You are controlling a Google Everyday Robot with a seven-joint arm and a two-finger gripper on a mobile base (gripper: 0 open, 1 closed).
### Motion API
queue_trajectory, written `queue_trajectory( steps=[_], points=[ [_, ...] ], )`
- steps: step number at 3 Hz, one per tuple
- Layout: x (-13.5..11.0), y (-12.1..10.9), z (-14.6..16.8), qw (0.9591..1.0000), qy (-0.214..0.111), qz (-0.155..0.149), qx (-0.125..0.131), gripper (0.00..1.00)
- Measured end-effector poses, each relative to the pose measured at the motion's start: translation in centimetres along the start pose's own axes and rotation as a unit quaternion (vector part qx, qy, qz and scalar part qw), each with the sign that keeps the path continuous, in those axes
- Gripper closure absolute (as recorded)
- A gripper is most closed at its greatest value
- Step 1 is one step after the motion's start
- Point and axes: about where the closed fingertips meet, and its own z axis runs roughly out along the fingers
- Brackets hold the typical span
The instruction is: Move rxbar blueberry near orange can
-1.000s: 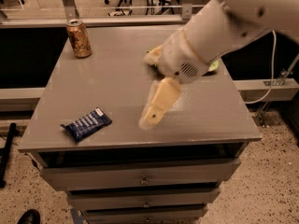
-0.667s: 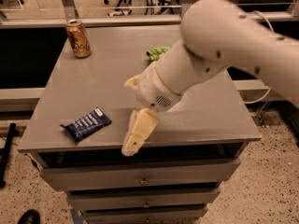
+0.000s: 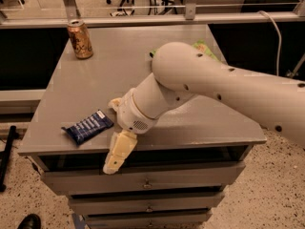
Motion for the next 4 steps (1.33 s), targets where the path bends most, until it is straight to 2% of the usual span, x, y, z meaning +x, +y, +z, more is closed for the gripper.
queue_trajectory(
  steps=[1,2,3,4],
  points=[
    [-1.7,-1.6,0.3,0.9996,-0.025,0.0,0.012,0.0],
    [-2.9,-2.2,0.4,0.999,-0.041,0.006,0.017,0.0],
    [-2.9,-1.5,1.0,0.9989,-0.042,0.016,0.015,0.0],
    [-2.9,-0.9,1.3,0.9987,-0.044,0.021,0.013,0.16]
  ],
)
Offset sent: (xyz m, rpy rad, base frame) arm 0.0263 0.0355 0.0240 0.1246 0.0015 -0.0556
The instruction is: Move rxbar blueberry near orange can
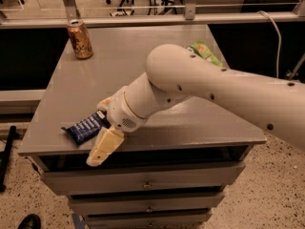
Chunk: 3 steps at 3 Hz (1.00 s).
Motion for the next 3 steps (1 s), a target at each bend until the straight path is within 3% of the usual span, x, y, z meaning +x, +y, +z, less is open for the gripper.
queue_trajectory(
  steps=[3],
  points=[
    [-2.5,1.9,-1.0,0.9998,-0.021,-0.003,-0.004,0.85]
  ],
)
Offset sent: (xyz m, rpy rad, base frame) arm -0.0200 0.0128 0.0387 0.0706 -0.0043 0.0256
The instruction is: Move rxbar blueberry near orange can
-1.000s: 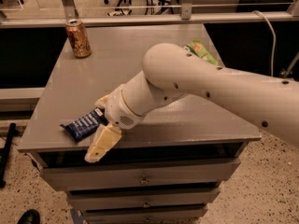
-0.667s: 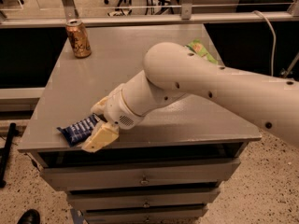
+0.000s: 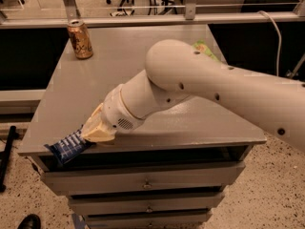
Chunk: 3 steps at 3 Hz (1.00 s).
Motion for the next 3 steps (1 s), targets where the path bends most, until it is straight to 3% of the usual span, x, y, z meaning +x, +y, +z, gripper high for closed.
queue_trajectory(
  steps=[1,3],
  points=[
    [0.61,0.28,0.35,1.0,0.003,0.009,0.003,1.0],
    [0.56,-0.15,0.5,0.9999,0.006,0.012,0.006,1.0]
  ],
)
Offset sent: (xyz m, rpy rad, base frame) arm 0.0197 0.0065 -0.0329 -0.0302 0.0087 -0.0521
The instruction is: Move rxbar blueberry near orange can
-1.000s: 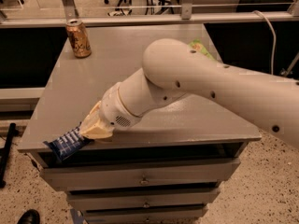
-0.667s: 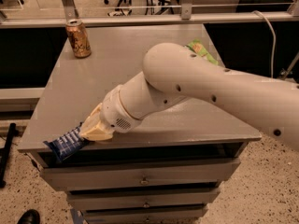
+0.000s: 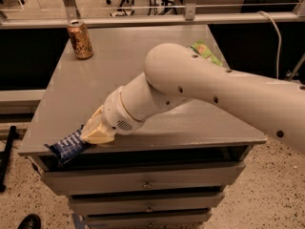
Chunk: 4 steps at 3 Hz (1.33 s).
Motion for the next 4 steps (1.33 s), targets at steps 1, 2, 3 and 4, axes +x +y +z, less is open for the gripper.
queue_trajectory(
  steps=[1,2,3,4],
  points=[
    [-0.8,-2.9,0.8,0.9996,0.011,-0.019,0.02,1.0],
    [-1.9,-7.1,1.3,0.9976,0.023,-0.045,0.048,1.0],
    [-2.8,-10.0,0.6,0.9952,0.032,-0.064,0.067,0.84],
    [-2.8,-10.3,-1.0,0.9961,0.032,-0.06,0.058,0.63]
  ],
)
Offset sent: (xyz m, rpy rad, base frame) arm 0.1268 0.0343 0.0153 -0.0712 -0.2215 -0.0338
